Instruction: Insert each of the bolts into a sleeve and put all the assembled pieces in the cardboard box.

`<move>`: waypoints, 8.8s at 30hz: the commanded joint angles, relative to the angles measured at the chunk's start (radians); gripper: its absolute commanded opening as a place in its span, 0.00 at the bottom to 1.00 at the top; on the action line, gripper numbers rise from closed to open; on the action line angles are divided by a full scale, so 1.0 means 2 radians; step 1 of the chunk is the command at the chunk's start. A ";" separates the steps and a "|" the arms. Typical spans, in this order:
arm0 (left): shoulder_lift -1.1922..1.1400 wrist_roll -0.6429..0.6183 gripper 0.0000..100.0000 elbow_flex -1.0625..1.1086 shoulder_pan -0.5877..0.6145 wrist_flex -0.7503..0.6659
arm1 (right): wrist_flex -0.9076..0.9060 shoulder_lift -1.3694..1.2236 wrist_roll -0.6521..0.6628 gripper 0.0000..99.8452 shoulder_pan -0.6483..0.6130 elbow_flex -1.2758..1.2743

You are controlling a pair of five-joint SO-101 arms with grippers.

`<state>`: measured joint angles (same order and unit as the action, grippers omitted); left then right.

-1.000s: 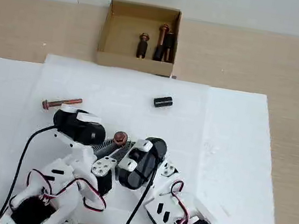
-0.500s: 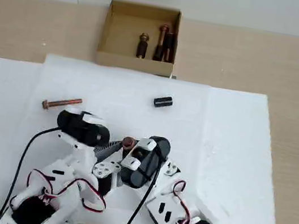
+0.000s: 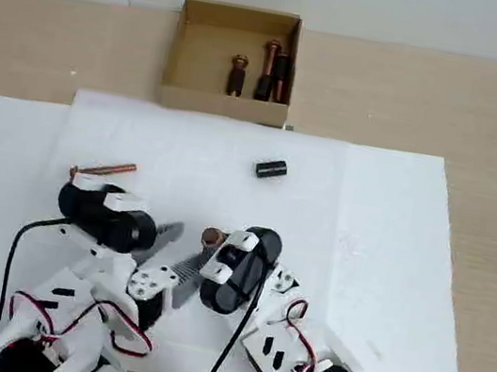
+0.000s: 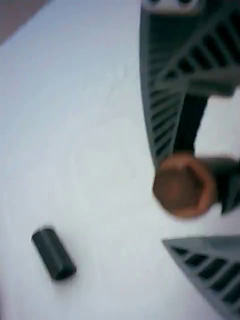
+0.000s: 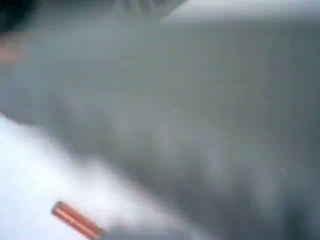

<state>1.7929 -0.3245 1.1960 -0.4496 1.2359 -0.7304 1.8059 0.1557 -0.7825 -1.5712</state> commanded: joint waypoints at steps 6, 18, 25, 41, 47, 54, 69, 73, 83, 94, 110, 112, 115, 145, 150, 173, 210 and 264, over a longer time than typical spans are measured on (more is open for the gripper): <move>-0.001 0.068 0.00 0.003 0.130 -0.022 | 0.012 0.004 0.002 0.00 0.010 0.021; 0.000 0.125 0.01 0.226 0.219 -0.127 | -0.030 0.004 0.001 0.00 0.180 0.001; 0.000 0.125 0.01 0.228 0.219 -0.148 | -0.027 0.004 -0.070 0.00 0.227 0.041; 0.000 0.125 0.01 0.228 0.219 -0.147 | 0.103 -0.366 -0.084 0.00 0.229 0.328; 0.000 0.125 0.01 0.228 0.219 -0.147 | 0.136 -0.623 -0.084 0.00 0.230 0.547; 0.000 0.125 0.01 0.228 0.219 -0.147 | 0.202 -0.873 -0.084 0.00 0.230 0.766; -0.001 0.110 0.01 0.227 0.220 -0.143 | 0.272 -1.311 -0.083 0.00 0.229 1.160; -0.001 0.110 0.01 0.227 0.220 -0.143 | 0.271 -1.391 -0.081 0.00 0.227 1.236; -0.001 0.110 0.01 0.227 0.220 -0.143 | 0.201 -1.455 -0.044 0.07 0.226 1.339; -0.001 0.110 0.01 0.227 0.220 -0.143 | 0.007 -1.455 -0.044 0.14 0.224 1.503; -0.001 0.110 0.01 0.227 0.220 -0.143 | -0.476 -1.398 -0.042 0.08 0.211 1.626; -0.001 0.111 0.01 0.227 0.220 -0.143 | -0.478 -1.395 -0.042 0.08 0.218 1.626; -0.001 0.111 0.01 0.227 0.220 -0.143 | -0.480 -1.394 -0.041 0.08 0.221 1.626; -0.001 0.111 0.01 0.227 0.220 -0.143 | -0.477 -1.136 -0.347 0.08 0.210 1.114; -0.001 0.111 0.01 0.227 0.220 -0.143 | -0.461 -1.144 -0.379 0.08 0.205 1.110; -0.001 0.111 0.01 0.227 0.220 -0.143 | -0.403 -1.229 -0.493 0.08 0.204 1.112; -0.001 0.111 0.01 0.227 0.220 -0.143 | -0.329 -1.305 -0.478 0.19 0.198 1.159; -0.111 0.082 0.01 -0.140 0.220 0.005 | -0.504 -0.916 -0.355 0.00 0.306 1.101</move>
<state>1.6809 -0.1573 1.0411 -0.0107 1.2436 -1.7246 -0.1427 -0.5930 -0.1811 0.6828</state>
